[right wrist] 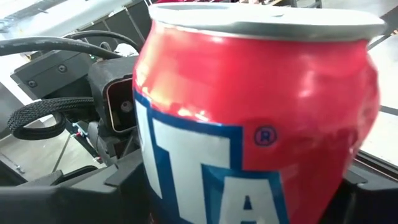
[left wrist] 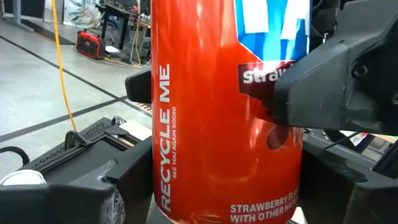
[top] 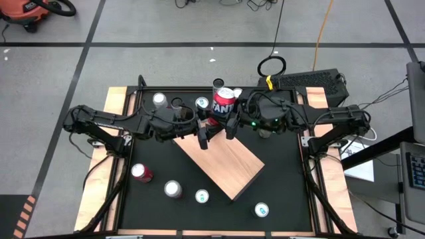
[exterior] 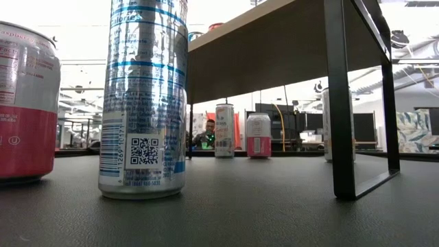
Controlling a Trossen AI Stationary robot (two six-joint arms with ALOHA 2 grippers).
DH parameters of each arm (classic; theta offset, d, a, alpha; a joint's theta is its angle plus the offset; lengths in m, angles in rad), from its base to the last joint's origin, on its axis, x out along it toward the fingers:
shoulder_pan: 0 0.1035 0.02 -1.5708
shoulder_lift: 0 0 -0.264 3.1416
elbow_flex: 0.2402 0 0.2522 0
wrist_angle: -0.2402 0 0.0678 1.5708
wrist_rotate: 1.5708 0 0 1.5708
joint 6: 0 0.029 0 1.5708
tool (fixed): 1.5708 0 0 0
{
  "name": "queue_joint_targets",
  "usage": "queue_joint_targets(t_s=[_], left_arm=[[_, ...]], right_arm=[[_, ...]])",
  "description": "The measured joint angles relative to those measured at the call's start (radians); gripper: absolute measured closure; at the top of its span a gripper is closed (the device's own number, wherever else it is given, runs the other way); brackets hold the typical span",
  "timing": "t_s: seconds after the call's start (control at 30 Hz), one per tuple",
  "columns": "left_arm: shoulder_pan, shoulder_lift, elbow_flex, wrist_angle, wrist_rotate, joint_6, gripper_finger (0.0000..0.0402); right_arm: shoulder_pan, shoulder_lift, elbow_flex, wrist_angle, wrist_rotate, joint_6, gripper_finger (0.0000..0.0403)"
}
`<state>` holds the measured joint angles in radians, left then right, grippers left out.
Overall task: Place canned beverage on shelf
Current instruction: Put the bottom red soda can on the shelf aligned with the other red soda can
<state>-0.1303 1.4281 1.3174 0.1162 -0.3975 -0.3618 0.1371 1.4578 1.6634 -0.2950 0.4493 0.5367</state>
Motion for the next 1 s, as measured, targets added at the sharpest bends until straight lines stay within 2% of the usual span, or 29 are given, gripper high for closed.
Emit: queue_joint_targets(t_s=[0.33, 0.77, 1.0], left_arm=[[-0.001, 0.0, -0.001, 0.036, 0.049, -0.004, 0.0106], [-0.001, 0.0, -0.002, 0.179, 0.139, 0.0, 0.0107], [0.0, 0.0, -0.002, 0.249, 0.216, 0.001, 0.0107]], right_arm=[[-0.003, -0.036, 0.0, -0.045, -0.08, 0.022, 0.0071], [-0.072, -0.107, 0.002, -0.083, -0.426, -0.036, 0.0065], [-0.123, -0.12, 0.002, -0.039, -0.592, -0.072, 0.0064]])
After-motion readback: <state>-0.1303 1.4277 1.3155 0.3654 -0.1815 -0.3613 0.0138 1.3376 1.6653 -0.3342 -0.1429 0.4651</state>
